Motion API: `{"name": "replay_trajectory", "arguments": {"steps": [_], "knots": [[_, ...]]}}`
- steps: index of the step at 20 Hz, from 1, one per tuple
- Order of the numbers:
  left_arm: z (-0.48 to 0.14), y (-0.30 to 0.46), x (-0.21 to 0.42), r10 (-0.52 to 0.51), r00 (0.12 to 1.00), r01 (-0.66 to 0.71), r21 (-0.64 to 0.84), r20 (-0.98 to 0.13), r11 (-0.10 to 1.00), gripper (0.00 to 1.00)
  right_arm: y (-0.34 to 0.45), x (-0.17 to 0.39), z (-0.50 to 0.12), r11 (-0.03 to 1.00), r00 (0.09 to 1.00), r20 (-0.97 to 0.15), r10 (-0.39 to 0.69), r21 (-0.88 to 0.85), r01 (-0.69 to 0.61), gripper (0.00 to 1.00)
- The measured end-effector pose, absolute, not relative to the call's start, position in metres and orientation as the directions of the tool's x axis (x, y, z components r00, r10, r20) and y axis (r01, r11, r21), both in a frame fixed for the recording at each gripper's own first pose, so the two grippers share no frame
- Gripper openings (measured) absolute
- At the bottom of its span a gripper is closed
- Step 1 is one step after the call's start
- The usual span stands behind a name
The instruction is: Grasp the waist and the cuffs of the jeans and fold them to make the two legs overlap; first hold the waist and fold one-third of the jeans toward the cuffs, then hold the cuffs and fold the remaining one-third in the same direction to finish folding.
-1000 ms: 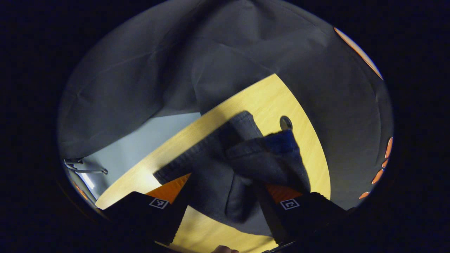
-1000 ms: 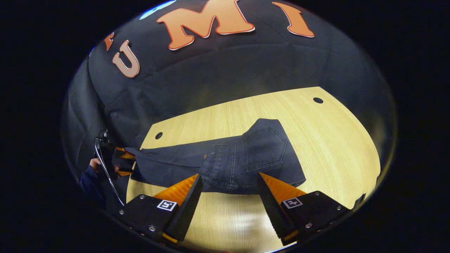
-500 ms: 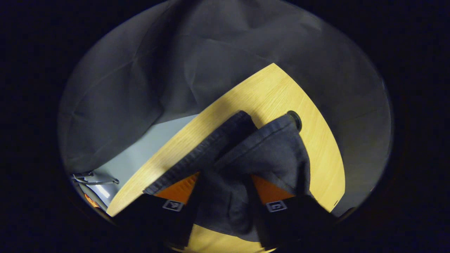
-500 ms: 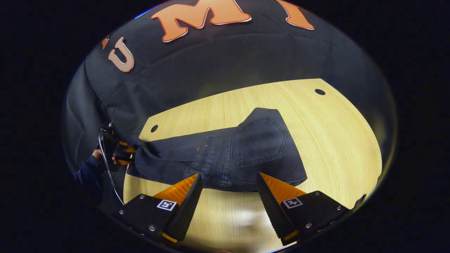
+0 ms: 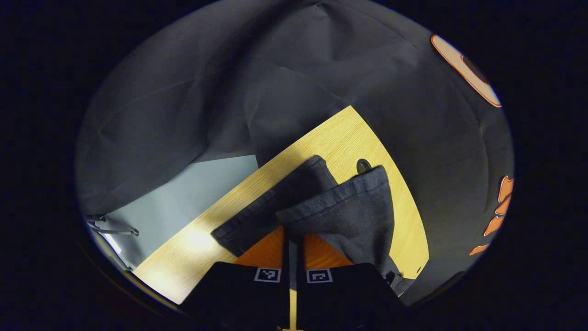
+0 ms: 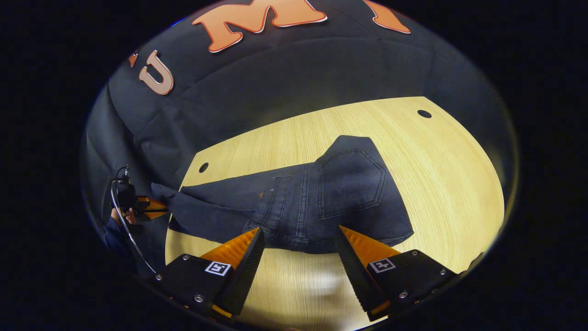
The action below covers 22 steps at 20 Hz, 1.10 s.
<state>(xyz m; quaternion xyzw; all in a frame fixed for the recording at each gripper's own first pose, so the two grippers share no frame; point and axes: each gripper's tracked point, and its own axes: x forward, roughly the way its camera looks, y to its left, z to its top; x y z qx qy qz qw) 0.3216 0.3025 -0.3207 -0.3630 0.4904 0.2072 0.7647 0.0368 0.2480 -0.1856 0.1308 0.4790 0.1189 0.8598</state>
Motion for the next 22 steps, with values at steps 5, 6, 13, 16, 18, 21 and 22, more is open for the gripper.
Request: {"name": "replay_trajectory", "arguments": {"steps": [5, 6, 13, 16, 18, 21, 22], "knots": [[-0.303, 0.335, 0.288, 0.031, 0.441, -0.705, -0.325, -0.897, 0.63, 0.01, 0.245, 0.041, -0.188, 0.937, 0.512, -0.794, 0.327, 0.341, -0.07, 0.94], [-0.302, 0.342, 0.278, 0.038, 0.421, -0.723, -0.31, -0.906, 0.617, 0.01, 0.245, 0.042, -0.189, 0.938, 0.512, -0.795, 0.325, 0.341, -0.067, 0.94], [-0.301, 0.328, 0.285, -0.002, 0.452, -0.715, -0.364, -0.892, 0.597, 0.84, 0.25, 0.039, -0.193, 0.94, 0.49, -0.809, 0.325, 0.335, -0.071, 0.94], [-0.288, 0.324, 0.279, 0.0, 0.44, -0.719, -0.352, -0.898, 0.6, 0.84, 0.248, 0.035, -0.195, 0.943, 0.482, -0.816, 0.321, 0.32, -0.087, 0.93], [-0.269, 0.313, 0.283, -0.032, 0.486, -0.695, -0.409, -0.873, 0.591, 0.83, 0.243, 0.034, -0.197, 0.949, 0.481, -0.822, 0.305, 0.302, -0.086, 0.94], [-0.259, 0.308, 0.283, -0.045, 0.504, -0.666, -0.421, -0.863, 0.616, 0.83, 0.244, 0.036, -0.199, 0.948, 0.477, -0.823, 0.308, 0.308, -0.081, 0.94], [-0.265, 0.312, 0.282, -0.031, 0.484, -0.686, -0.401, -0.875, 0.607, 0.83, 0.246, 0.038, -0.198, 0.945, 0.477, -0.82, 0.316, 0.318, -0.08, 0.94]]}}
